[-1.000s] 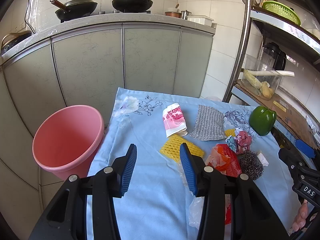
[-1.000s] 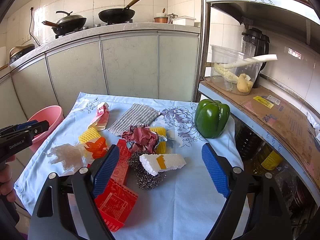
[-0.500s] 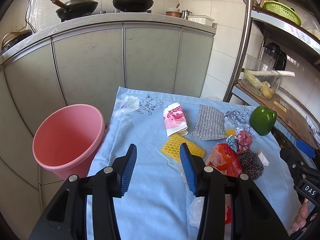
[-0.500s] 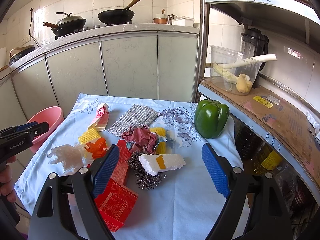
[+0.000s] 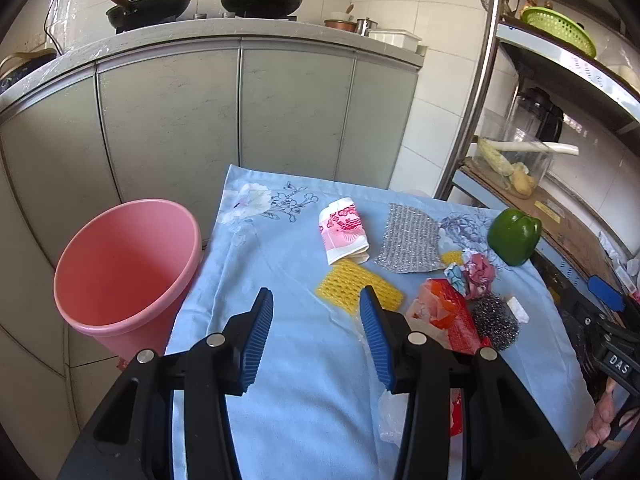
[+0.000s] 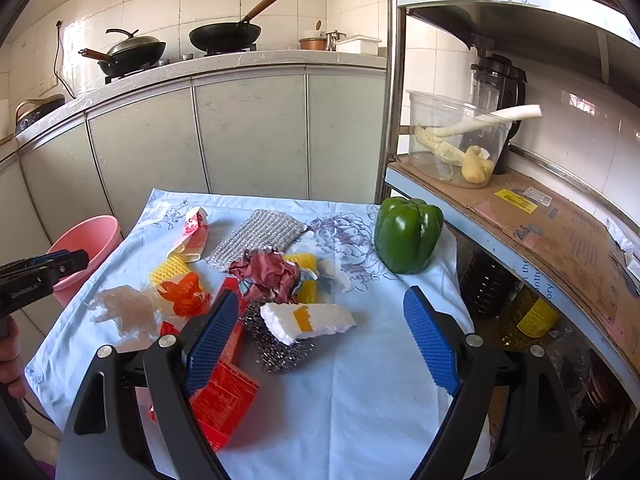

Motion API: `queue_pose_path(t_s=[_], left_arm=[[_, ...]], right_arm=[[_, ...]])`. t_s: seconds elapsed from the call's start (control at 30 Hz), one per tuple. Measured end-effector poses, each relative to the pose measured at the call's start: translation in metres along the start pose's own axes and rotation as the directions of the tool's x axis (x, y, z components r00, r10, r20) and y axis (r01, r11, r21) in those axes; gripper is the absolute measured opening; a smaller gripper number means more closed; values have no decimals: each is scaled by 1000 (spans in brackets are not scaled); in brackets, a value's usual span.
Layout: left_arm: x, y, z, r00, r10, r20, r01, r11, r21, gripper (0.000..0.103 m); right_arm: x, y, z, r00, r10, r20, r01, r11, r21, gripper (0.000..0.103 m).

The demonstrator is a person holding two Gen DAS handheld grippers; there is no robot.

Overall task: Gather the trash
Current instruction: 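Grasp the clear plastic bag with the left tool while the right tool grasps the white foam block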

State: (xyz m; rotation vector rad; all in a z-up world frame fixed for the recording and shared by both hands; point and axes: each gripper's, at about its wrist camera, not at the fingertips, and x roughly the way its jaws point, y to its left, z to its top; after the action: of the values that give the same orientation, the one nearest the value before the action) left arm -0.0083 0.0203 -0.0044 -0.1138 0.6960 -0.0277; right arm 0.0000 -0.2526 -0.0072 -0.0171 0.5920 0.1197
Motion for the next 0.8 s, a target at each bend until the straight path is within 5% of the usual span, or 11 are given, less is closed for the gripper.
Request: queue_pose_path(t_s=[0.2,0.43,0.63,0.8], left_arm=[[-8,2,-11,995,-98,-27,98,995,7,49],[3,-18,-19,964,-239,-118,240,971,-4,52],[26,-41,-19,963,-211,-168,221,974,45,54],[29,-45,-22,969,-194,-154,209,974,90,30]], right_arm=[[4,-10,-10,999,26,-32,-25,999,21,76],[12,-18,-19,996,59,-63,-57,998,40,75],[20,-24,-21,994,79,-81,-75,996,51,75],[25,-20,-21,989,112,-98,-107,993,50,75]])
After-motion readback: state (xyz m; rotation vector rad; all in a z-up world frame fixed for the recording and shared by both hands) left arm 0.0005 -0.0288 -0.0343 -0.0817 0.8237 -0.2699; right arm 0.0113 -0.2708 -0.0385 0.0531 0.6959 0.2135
